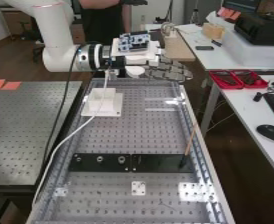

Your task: Grab the drill bit and place it in the clear container

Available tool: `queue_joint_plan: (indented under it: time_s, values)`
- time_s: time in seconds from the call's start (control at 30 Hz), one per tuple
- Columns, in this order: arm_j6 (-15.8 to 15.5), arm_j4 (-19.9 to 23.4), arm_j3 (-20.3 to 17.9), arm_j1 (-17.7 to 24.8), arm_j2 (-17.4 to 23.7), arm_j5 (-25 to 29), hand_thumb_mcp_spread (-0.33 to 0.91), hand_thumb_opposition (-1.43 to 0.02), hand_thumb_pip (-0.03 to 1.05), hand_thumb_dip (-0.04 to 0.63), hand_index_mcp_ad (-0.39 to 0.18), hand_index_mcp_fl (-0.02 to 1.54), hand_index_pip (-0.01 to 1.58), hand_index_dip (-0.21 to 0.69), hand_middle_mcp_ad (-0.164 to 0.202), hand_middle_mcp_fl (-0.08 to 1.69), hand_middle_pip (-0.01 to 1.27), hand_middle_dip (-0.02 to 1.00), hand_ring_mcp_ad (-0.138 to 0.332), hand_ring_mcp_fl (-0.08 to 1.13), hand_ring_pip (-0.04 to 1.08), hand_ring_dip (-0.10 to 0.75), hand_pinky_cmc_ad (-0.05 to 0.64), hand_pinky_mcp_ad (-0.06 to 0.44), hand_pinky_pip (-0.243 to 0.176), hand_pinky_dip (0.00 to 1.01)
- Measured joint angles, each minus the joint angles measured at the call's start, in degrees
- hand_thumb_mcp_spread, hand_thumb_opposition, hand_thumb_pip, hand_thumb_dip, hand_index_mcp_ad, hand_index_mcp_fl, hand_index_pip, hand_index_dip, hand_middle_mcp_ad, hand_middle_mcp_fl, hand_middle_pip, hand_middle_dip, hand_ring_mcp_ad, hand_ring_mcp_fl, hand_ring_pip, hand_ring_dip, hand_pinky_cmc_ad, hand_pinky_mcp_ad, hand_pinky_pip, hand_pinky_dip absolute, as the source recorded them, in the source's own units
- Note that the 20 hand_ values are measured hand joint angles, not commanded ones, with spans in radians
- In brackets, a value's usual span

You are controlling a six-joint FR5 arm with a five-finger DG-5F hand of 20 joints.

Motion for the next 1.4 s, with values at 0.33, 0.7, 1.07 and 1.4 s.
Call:
queue_joint_plan:
  time_s: [0.33, 0.7, 1.07, 1.4]
  values:
    - [3.4, -1.4, 3.0, 2.0, -4.2, -1.4, 0.53, -0.98, 0.40, 0.328, -0.141, 1.01, 0.83, 0.414, 0.091, 0.31, 0.14, 0.22, 0.178, 0.14, 0.11, 0.009, 0.271, 0.105, -0.089, 0.13]
    - [5.3, -3.1, 5.2, 3.5, -7.3, -2.5, 0.53, -0.98, 0.40, 0.328, -0.141, 1.01, 0.81, 0.414, 0.091, 0.32, 0.14, 0.22, 0.178, 0.14, 0.12, 0.009, 0.271, 0.105, -0.093, 0.14]
    - [5.1, -3.1, 5.0, 4.0, -7.3, -2.2, 0.53, -0.98, 0.40, 0.328, -0.141, 1.01, 0.81, 0.414, 0.091, 0.31, 0.14, 0.22, 0.178, 0.14, 0.11, 0.009, 0.271, 0.106, -0.093, 0.14]
    - [5.0, -3.1, 4.9, 3.9, -7.3, -3.2, 0.53, -0.98, 0.40, 0.328, -0.141, 1.01, 0.81, 0.414, 0.091, 0.31, 0.14, 0.22, 0.178, 0.14, 0.11, 0.009, 0.271, 0.106, -0.093, 0.14]
